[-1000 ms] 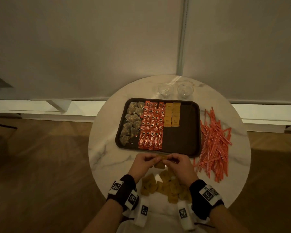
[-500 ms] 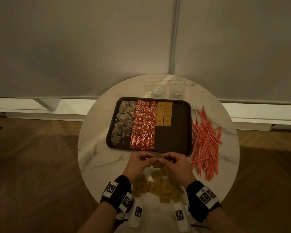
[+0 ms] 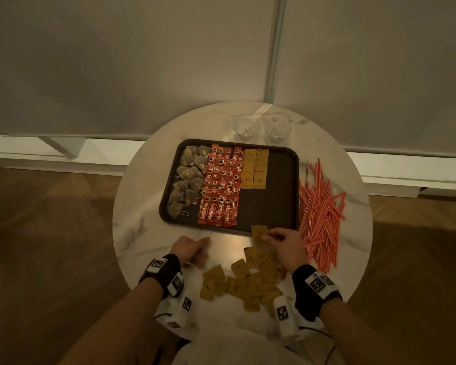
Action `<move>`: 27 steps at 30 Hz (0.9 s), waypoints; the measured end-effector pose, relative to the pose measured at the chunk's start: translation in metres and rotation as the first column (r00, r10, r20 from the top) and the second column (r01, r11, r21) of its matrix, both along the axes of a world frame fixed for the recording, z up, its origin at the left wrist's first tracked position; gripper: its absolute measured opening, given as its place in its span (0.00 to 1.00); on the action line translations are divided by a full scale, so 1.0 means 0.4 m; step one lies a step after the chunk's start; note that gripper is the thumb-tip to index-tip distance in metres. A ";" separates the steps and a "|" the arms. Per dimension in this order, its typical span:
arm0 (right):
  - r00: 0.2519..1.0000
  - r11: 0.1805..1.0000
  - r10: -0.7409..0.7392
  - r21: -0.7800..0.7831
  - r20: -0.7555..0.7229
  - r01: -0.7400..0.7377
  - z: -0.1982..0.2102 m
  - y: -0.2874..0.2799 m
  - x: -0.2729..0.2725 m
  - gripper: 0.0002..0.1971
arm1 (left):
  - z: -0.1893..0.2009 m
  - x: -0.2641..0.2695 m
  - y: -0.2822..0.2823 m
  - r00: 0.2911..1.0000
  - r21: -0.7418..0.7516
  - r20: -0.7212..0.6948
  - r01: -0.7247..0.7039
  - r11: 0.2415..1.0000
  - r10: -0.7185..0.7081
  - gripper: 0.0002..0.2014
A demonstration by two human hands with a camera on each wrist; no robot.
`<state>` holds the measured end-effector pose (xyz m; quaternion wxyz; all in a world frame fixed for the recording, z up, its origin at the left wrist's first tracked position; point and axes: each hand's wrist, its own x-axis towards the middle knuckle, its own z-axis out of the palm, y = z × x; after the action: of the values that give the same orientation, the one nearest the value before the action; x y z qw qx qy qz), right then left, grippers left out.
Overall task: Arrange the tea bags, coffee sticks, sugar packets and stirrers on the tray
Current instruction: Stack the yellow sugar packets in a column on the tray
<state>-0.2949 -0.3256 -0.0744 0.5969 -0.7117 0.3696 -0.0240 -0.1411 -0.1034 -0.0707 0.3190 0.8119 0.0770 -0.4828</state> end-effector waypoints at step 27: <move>0.969 0.965 -0.212 -0.182 -0.130 0.187 -0.111 -0.111 0.362 0.05 | -0.116 0.068 0.038 0.994 0.169 -0.030 -0.098 0.981 0.104 0.28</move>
<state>-0.1501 -0.3699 -0.1186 0.4999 -0.7186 0.4795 -0.0622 -0.1140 -0.0882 -0.1171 0.2722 0.8213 0.1646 -0.4736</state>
